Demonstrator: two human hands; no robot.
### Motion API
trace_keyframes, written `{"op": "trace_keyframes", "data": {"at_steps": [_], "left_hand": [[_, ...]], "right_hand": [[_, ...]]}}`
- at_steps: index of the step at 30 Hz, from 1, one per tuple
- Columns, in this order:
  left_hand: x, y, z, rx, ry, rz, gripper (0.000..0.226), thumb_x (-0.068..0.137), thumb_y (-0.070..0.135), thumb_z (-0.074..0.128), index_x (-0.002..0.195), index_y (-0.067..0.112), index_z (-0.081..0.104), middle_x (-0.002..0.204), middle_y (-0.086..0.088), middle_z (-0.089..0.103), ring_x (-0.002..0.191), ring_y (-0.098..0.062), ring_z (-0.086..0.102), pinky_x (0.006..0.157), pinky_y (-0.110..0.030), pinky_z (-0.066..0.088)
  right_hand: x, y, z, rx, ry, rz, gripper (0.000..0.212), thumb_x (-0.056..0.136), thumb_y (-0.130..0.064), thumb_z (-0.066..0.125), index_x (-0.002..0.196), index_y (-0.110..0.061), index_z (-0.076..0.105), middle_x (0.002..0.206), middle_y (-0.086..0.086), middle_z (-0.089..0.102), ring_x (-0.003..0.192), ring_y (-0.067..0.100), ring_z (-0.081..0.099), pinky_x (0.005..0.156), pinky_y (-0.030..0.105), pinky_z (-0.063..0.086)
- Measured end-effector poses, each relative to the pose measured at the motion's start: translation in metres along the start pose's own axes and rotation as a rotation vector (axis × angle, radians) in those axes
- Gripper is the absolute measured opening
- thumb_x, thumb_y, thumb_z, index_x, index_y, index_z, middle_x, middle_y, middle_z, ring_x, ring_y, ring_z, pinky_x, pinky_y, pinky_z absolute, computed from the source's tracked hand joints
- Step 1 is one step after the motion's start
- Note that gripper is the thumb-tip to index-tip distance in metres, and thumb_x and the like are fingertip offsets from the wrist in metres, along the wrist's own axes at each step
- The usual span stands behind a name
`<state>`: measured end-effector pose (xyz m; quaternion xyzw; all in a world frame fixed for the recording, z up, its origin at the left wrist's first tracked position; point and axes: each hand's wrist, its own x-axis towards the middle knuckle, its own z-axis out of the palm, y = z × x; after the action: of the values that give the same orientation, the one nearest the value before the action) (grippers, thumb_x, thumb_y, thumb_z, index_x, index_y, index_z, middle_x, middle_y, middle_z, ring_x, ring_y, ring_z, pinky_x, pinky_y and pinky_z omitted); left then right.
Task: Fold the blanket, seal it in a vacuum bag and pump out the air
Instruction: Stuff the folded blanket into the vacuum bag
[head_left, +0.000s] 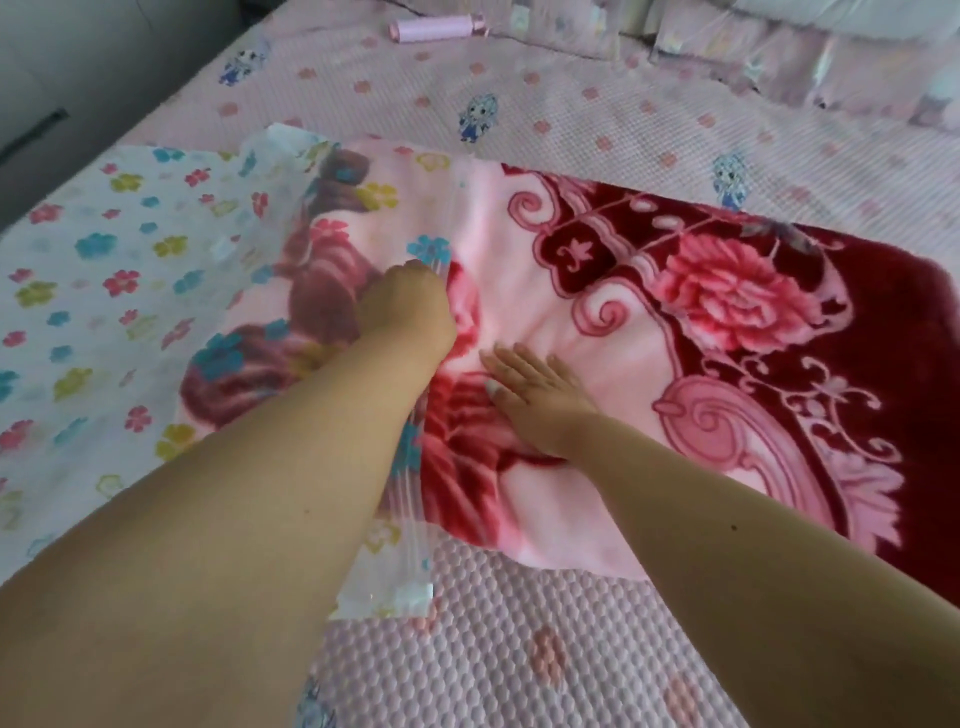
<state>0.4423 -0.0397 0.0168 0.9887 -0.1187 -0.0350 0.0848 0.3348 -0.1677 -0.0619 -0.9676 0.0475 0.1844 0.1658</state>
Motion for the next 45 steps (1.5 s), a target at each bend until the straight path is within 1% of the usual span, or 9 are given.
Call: {"op": "trace_keyframes", "data": {"at_steps": [5, 12, 17, 24, 30, 33, 37, 40, 45], "left_hand": [[0.016, 0.002, 0.010, 0.055, -0.099, 0.009, 0.081, 0.073, 0.050, 0.073, 0.132, 0.004, 0.041, 0.126, -0.016, 0.049, 0.114, -0.034, 0.055, 0.087, -0.040, 0.048], [0.043, 0.002, 0.011, 0.023, -0.026, 0.063, 0.033, 0.086, 0.015, 0.057, 0.117, 0.008, 0.058, 0.122, -0.014, 0.060, 0.115, -0.031, 0.057, 0.092, -0.036, 0.047], [0.038, 0.002, 0.014, -0.086, -0.069, 0.131, 0.028, 0.092, 0.013, 0.045, 0.113, 0.003, 0.061, 0.114, -0.020, 0.064, 0.111, -0.036, 0.058, 0.089, -0.038, 0.046], [-0.053, 0.012, 0.028, -0.274, -0.133, 0.230, 0.021, 0.090, 0.014, 0.049, 0.100, 0.008, 0.066, 0.099, -0.014, 0.070, 0.098, -0.033, 0.063, 0.081, -0.035, 0.048], [-0.142, 0.042, 0.008, -0.533, -0.090, 0.305, 0.010, 0.085, 0.012, 0.057, 0.088, 0.012, 0.066, 0.085, -0.010, 0.072, 0.085, -0.031, 0.065, 0.077, -0.035, 0.044], [-0.161, 0.061, 0.006, -0.579, -0.065, 0.277, 0.008, 0.085, 0.014, 0.057, 0.087, 0.015, 0.065, 0.086, -0.009, 0.072, 0.085, -0.032, 0.065, 0.076, -0.034, 0.047], [-0.122, 0.065, 0.006, -0.603, 0.060, 0.091, 0.012, 0.088, 0.009, 0.054, 0.092, 0.007, 0.065, 0.099, -0.017, 0.070, 0.097, -0.036, 0.061, 0.078, -0.031, 0.033], [-0.091, 0.061, 0.007, -0.531, 0.019, 0.032, 0.018, 0.091, 0.014, 0.050, 0.100, 0.007, 0.064, 0.110, -0.016, 0.067, 0.106, -0.034, 0.059, 0.084, -0.029, 0.035], [-0.082, 0.056, 0.010, -0.493, -0.003, 0.062, 0.021, 0.092, 0.014, 0.050, 0.106, 0.006, 0.064, 0.116, -0.013, 0.066, 0.110, -0.030, 0.058, 0.088, -0.026, 0.041]], "right_hand": [[-0.006, -0.006, -0.002, 0.093, 0.006, 0.042, 0.048, 0.104, -0.041, 0.016, 0.152, -0.038, 0.011, 0.161, -0.017, 0.004, 0.147, 0.003, -0.003, 0.117, 0.031, -0.005], [-0.032, -0.021, 0.000, 0.199, 0.069, -0.015, 0.058, 0.099, -0.056, 0.027, 0.152, -0.035, 0.020, 0.160, -0.012, 0.016, 0.146, 0.004, 0.008, 0.114, 0.024, -0.006], [-0.047, -0.022, -0.012, 0.938, 0.128, 0.141, 0.047, 0.095, -0.050, 0.043, 0.130, -0.024, 0.060, 0.135, -0.003, 0.058, 0.127, 0.016, 0.050, 0.115, 0.038, 0.029], [-0.089, -0.026, 0.004, 1.004, 0.116, 0.089, 0.045, 0.099, -0.047, 0.035, 0.117, -0.024, 0.069, 0.119, -0.009, 0.068, 0.114, 0.006, 0.060, 0.107, 0.034, 0.041], [-0.149, -0.029, 0.026, 1.340, 0.532, 0.293, 0.043, 0.093, -0.045, 0.039, 0.091, -0.021, 0.074, 0.090, -0.006, 0.075, 0.088, 0.007, 0.068, 0.076, 0.015, 0.049], [-0.167, -0.020, 0.033, 1.248, 0.793, 0.779, 0.032, 0.087, -0.050, 0.059, 0.088, -0.018, 0.064, 0.083, -0.005, 0.070, 0.083, 0.018, 0.065, 0.073, 0.024, 0.051], [-0.175, -0.004, 0.042, 1.665, 0.671, 1.329, 0.085, 0.063, -0.058, 0.080, 0.115, 0.002, 0.051, 0.112, 0.015, 0.059, 0.095, 0.029, 0.062, 0.088, 0.041, 0.052], [-0.174, 0.000, 0.043, 1.837, 0.475, 1.240, 0.097, 0.062, -0.066, 0.077, 0.131, -0.004, 0.047, 0.121, 0.013, 0.058, 0.100, 0.032, 0.062, 0.090, 0.047, 0.053], [-0.161, -0.009, 0.026, 1.913, 0.430, 1.022, 0.117, 0.044, -0.074, 0.075, 0.133, -0.002, 0.047, 0.135, 0.013, 0.054, 0.119, 0.033, 0.055, 0.103, 0.049, 0.044]]}}
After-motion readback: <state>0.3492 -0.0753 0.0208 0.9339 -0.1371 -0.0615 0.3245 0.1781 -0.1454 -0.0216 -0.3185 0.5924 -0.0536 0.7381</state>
